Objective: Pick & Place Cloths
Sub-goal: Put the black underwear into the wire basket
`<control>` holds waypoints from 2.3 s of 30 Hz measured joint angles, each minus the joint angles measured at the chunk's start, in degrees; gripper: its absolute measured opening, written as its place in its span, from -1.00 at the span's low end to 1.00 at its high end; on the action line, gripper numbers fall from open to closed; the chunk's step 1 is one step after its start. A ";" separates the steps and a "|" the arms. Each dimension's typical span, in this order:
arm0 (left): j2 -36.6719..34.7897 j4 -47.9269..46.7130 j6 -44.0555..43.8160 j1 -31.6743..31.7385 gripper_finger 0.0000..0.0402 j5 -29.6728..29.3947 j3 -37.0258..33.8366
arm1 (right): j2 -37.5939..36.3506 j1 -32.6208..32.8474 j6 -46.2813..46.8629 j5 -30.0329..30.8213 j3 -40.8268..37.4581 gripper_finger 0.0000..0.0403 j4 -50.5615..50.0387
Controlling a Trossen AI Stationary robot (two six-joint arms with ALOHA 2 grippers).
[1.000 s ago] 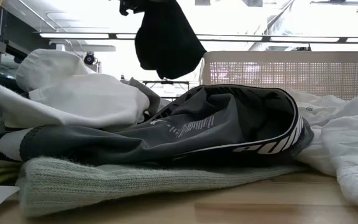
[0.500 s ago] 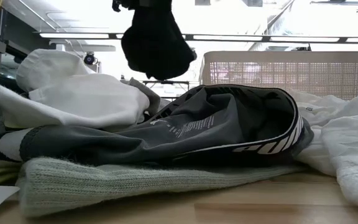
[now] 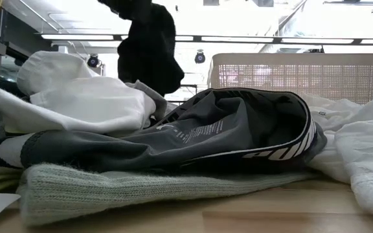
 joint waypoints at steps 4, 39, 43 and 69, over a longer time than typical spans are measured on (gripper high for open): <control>0.00 -0.66 3.00 5.64 -0.98 7.74 0.00 | -2.72 0.06 1.11 -0.09 0.00 0.13 -7.71; 21.27 -1.57 4.74 18.33 -0.98 24.08 0.00 | -5.58 1.05 9.27 -2.95 -0.20 0.15 -27.57; 22.60 -3.39 3.10 18.33 -0.98 24.10 0.00 | -5.58 1.57 9.46 -2.76 -0.20 0.15 -27.59; 20.69 -7.34 -3.60 18.33 -0.32 23.67 0.00 | -5.58 1.57 9.46 -3.00 -0.24 0.15 -31.24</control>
